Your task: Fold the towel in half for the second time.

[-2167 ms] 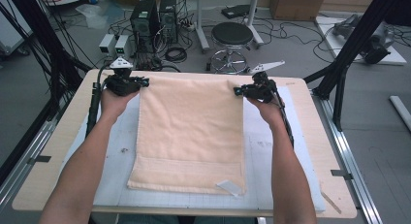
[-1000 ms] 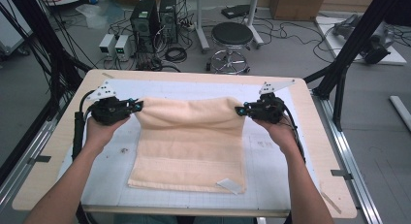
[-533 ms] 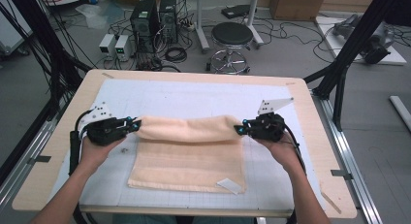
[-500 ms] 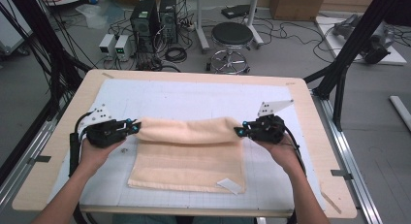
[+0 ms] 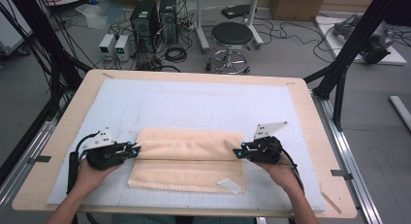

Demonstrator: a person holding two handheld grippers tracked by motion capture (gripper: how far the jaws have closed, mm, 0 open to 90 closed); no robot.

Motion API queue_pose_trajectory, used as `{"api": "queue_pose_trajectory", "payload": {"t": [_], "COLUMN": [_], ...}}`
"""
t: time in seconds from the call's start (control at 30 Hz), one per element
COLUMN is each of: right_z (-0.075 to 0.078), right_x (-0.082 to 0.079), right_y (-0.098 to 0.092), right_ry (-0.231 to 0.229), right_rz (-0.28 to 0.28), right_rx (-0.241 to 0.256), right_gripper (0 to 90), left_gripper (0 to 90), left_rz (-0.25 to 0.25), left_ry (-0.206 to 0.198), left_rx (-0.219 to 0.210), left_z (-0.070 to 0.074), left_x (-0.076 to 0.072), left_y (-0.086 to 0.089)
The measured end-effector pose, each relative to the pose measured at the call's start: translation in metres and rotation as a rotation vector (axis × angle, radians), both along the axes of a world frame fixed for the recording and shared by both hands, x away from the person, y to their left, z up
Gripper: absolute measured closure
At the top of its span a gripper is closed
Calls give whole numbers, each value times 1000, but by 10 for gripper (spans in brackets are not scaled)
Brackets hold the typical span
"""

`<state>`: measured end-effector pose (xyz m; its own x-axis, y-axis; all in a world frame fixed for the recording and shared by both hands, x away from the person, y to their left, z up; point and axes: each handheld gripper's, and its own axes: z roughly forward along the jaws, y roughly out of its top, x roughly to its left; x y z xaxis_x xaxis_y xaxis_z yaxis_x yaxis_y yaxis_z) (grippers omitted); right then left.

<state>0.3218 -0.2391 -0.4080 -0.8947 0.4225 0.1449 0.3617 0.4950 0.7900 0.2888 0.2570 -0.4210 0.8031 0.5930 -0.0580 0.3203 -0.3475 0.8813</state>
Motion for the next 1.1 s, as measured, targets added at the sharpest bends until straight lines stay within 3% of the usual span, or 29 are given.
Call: {"api": "queue_pose_trajectory", "payload": {"t": [0.17, 0.47, 0.6, 0.7, 0.83, 0.9, 1.1], "right_z": [-7, -3, -2, 4, 10, 9, -6], "right_x": [-5, -18, -26, -32, -33, -33, -35], "right_y": [-2, -6, -12, -15, -15, -12, 3], "right_ry": [-5, -29, -28, -62, -54, -60, -15], "right_rz": [1, 27, 17, 19, 33, 41, 103], "right_rx": [3, 9, 21, 54, 90, 84, -11], "right_gripper": [780, 733, 624, 583, 561, 560, 545], "left_gripper": [782, 795, 704, 602, 555, 559, 581], "left_rz": [-17, -44, -67, -98, -126, -130, -134], "left_ry": [17, 21, 40, 54, 19, 26, 82], "left_rx": [9, 9, -8, -61, -74, -66, 36], "left_z": [-4, -4, -3, 3, 12, 12, -7], "left_x": [-7, -23, -32, -38, -44, -42, -31], "left_y": [1, 6, 7, 6, 1, -2, -12]}}
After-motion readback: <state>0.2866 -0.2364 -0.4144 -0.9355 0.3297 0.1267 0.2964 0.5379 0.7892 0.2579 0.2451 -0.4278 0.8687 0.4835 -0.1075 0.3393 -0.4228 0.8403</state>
